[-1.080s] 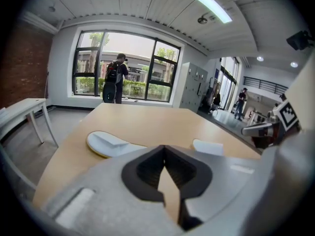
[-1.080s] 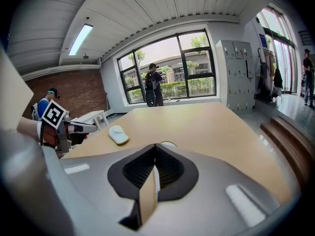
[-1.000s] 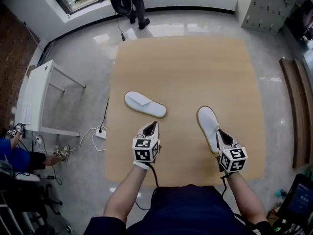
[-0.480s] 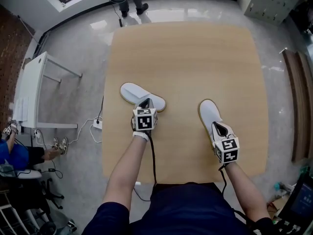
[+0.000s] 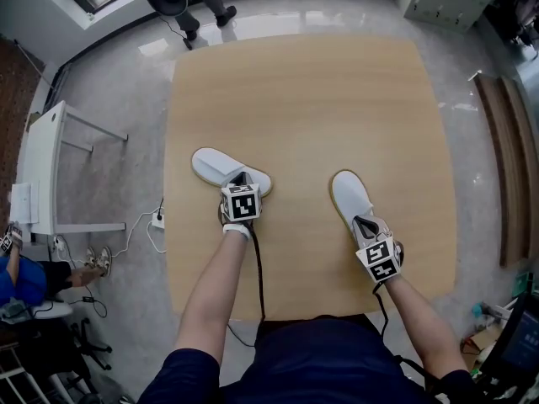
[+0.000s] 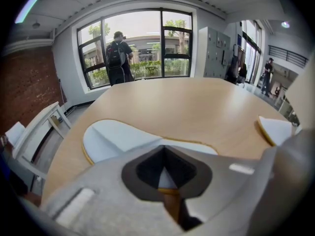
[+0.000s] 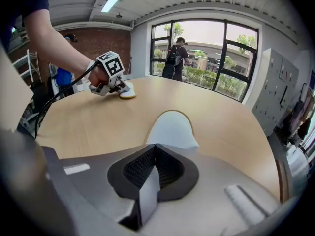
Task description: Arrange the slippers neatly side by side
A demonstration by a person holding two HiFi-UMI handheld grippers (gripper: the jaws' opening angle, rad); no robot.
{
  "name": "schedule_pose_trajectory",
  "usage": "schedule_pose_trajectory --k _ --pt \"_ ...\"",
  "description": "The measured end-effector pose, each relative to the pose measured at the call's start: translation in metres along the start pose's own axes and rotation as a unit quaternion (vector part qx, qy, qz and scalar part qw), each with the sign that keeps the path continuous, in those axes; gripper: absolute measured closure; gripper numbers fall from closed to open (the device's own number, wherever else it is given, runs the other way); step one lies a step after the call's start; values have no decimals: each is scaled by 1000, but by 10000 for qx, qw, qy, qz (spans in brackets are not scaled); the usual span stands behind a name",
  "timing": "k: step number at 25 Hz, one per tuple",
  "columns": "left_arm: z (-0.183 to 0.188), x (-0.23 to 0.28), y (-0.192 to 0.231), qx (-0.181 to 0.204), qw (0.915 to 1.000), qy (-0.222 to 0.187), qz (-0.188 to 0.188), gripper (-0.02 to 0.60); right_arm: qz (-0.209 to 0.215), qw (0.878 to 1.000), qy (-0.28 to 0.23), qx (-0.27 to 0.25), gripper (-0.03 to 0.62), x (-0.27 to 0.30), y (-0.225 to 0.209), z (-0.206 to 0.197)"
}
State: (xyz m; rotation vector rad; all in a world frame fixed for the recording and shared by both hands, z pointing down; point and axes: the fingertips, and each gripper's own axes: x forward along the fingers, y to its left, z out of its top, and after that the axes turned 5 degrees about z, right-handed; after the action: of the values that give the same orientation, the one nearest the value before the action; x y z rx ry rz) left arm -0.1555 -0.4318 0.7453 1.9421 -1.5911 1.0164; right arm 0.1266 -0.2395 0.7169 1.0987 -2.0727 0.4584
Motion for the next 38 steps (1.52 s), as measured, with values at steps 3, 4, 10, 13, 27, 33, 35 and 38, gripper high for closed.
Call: schedule_pose_trajectory --k 3,4,10,13,27,33,35,38 --pt "-5 -2 -7 314 9994 -36 -118 577 51 9998 166 70 583 5 4 -13" --pt "-7 -4 -10 424 9989 -49 -173 577 38 9998 185 113 583 7 5 -16" --pt "-20 -17 -36 840 9956 -101 -397 577 -6 9970 98 767 583 13 2 -28" --pt "-25 -23 -47 960 9941 -89 -488 577 -35 9949 96 1002 583 13 0 -29" --pt "-54 -54 -93 1186 9885 -58 -940 577 -131 9813 -83 1921 583 12 9 -39" --pt "-74 -71 -119 1524 9818 -153 -1121 577 -143 9772 -103 2116 583 13 20 -42" --pt "-82 -78 -130 1671 9783 -181 -1208 578 -138 9750 -97 2215 583 13 24 -42" --pt "-93 -89 -150 1954 9710 -220 -1364 578 -129 9715 -98 2366 583 13 27 -45"
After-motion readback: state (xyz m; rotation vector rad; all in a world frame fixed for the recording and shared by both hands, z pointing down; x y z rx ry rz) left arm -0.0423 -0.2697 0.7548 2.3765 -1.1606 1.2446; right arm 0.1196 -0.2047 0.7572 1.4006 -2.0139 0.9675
